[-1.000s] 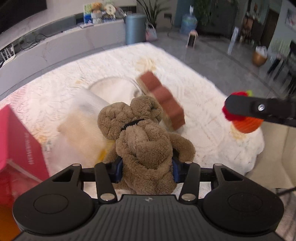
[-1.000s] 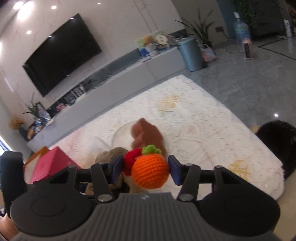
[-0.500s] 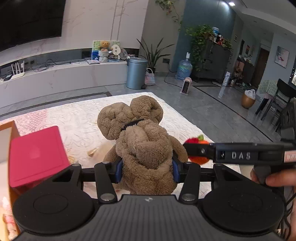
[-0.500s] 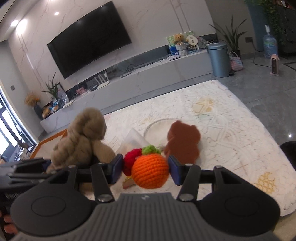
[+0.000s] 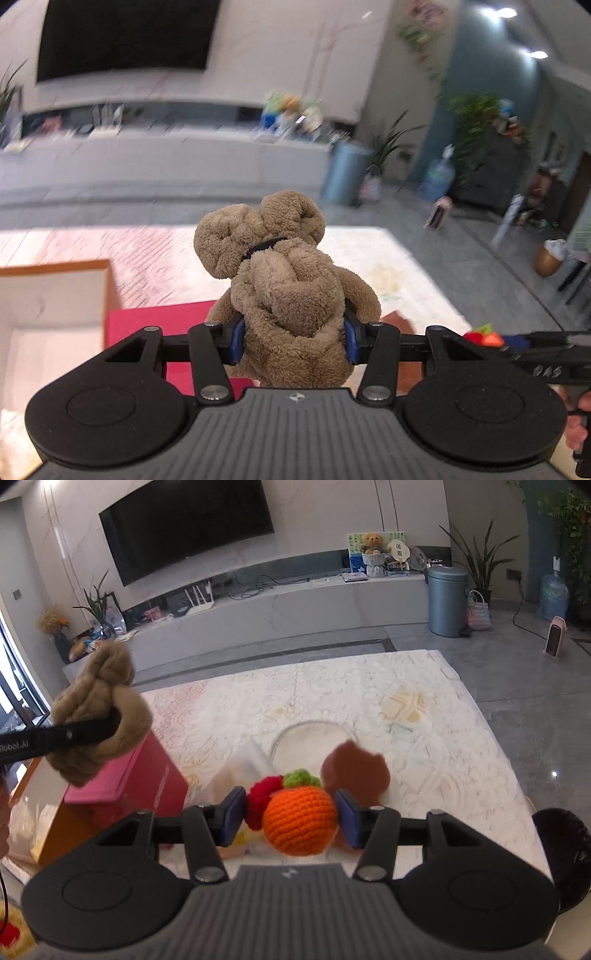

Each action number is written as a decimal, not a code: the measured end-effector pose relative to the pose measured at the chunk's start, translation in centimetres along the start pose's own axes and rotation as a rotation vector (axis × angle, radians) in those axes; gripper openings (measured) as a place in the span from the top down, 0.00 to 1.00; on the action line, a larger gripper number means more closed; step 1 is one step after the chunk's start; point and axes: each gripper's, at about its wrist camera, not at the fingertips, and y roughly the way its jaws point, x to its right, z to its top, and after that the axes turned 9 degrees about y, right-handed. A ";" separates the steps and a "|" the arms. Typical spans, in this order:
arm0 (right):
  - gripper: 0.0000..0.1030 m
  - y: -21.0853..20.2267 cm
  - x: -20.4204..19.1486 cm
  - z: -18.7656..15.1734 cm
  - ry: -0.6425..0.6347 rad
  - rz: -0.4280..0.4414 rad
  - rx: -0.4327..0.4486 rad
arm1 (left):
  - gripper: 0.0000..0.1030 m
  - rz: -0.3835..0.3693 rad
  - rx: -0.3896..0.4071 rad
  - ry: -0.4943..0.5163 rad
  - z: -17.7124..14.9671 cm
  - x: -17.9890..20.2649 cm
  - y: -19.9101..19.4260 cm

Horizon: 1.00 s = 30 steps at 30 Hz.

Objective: Organize soft objects
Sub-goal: 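Carry the teddy with the left tool and fruit with the right tool to the box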

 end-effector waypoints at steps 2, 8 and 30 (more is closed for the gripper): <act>0.49 0.5 -1.0 1.8 0.004 0.037 -0.021 | 0.46 0.023 0.006 -0.023 0.9 -1.3 -0.1; 0.49 2.5 -5.9 7.1 0.037 0.103 -0.020 | 0.46 0.152 -0.005 -0.057 2.4 -6.7 -0.3; 0.49 12.9 -32.8 4.8 -0.192 0.379 -0.195 | 0.46 0.266 -0.074 -0.345 -5.3 -23.6 -5.4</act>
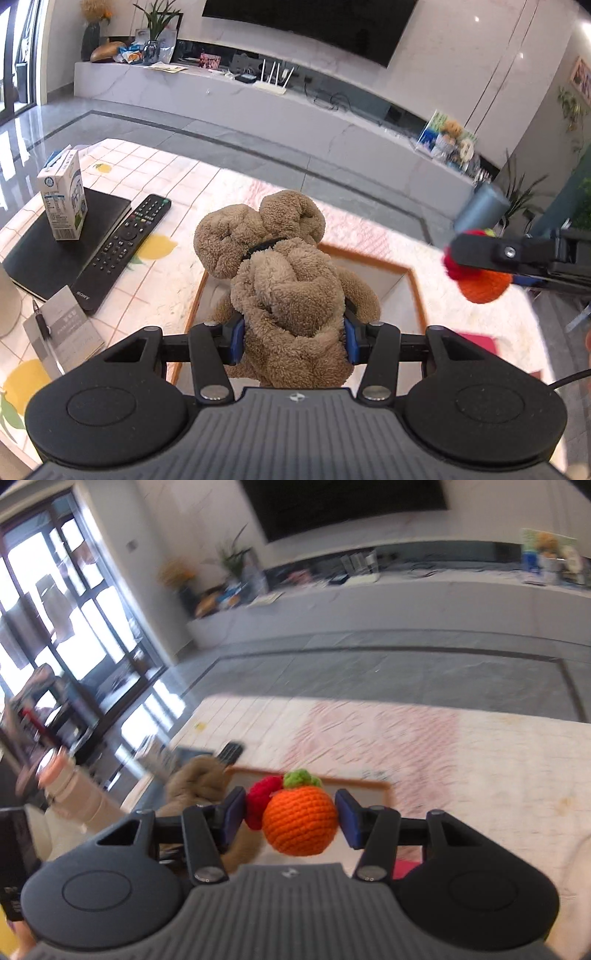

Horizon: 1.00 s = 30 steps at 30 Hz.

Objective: Organize soft objects
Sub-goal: 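Carry the teddy with the left tool and fruit with the right tool to the box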

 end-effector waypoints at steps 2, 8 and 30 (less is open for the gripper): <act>0.49 1.5 -0.9 -0.6 -0.019 -0.009 -0.037 | 0.46 0.021 -0.002 0.040 -0.1 0.1 0.4; 0.49 5.9 -0.7 -2.3 -0.042 -0.064 -0.130 | 0.46 0.019 0.003 0.041 -0.4 -0.4 1.9; 0.49 9.3 0.9 -4.4 -0.109 -0.147 -0.196 | 0.15 0.121 0.011 0.112 -0.8 0.2 3.8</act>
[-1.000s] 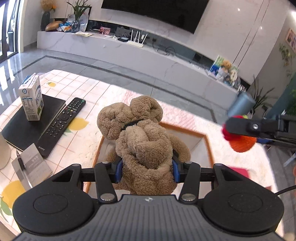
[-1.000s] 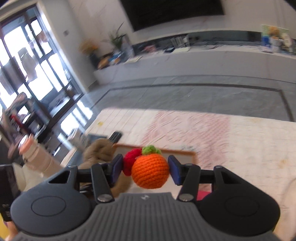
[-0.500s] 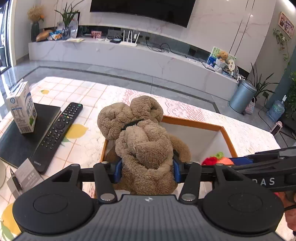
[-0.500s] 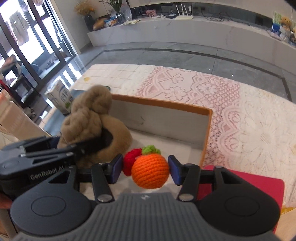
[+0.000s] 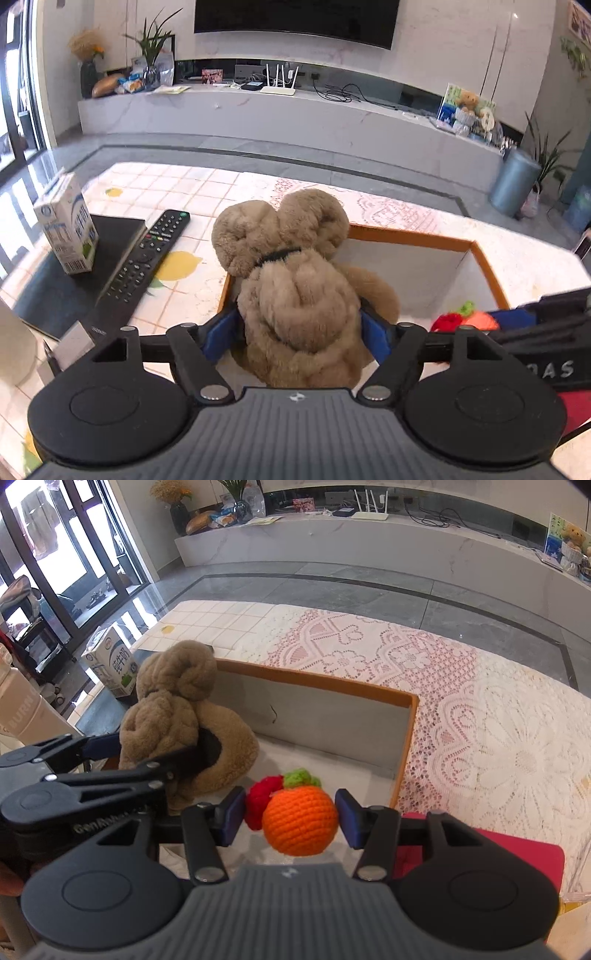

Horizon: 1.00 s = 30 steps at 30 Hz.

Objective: Organize soft objects
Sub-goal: 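Carry the teddy with the left tool and fruit with the right tool to the box, then open the left tool dropping the teddy while the right tool releases the fruit into the box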

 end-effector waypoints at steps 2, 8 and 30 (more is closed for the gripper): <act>0.49 0.1 0.1 0.0 -0.001 -0.002 -0.004 | 0.15 -0.023 0.016 -0.010 -0.2 -0.5 -0.3; 0.49 0.2 0.2 0.0 0.008 0.000 -0.007 | 0.14 -0.099 0.035 -0.118 -0.2 -2.6 -1.9; 0.49 5.5 -4.8 0.2 -0.233 -0.276 -0.066 | 0.14 0.006 0.109 -0.112 -0.3 -6.5 -4.1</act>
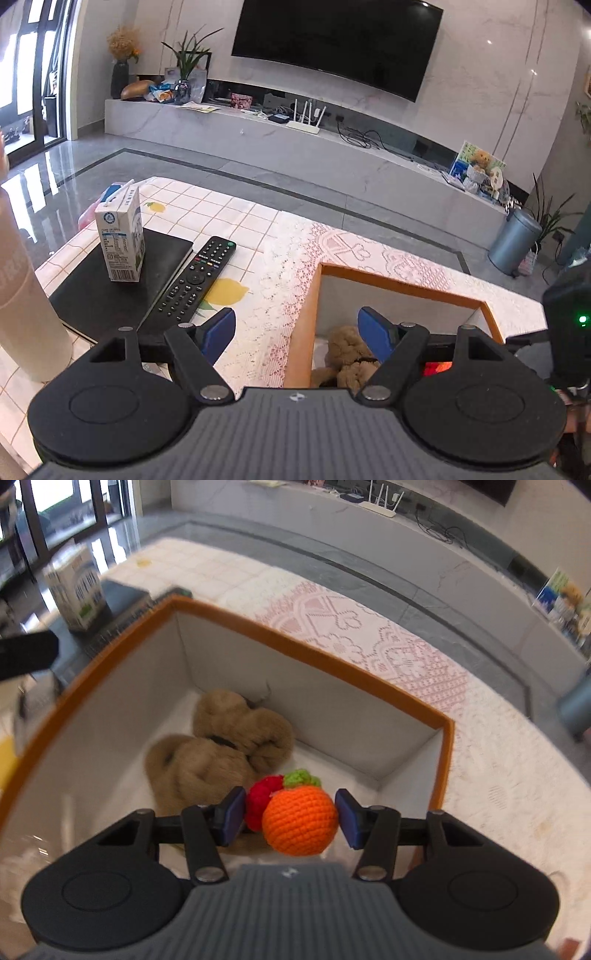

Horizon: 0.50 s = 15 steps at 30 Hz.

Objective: Organize soft objects
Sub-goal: 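Open the left tool dropping the teddy while the right tool releases the fruit into the box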

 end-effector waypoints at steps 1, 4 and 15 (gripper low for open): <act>0.49 0.2 0.0 -0.1 -0.012 -0.014 -0.002 | 0.14 -0.002 -0.003 0.013 0.0 0.1 0.0; 0.49 0.5 0.1 -0.3 -0.039 -0.065 0.009 | 0.14 0.000 -0.010 0.043 -0.2 0.5 0.2; 0.18 -1.3 -0.1 -0.5 -0.062 -0.092 0.071 | 0.14 0.003 -0.042 0.043 -0.3 0.4 0.5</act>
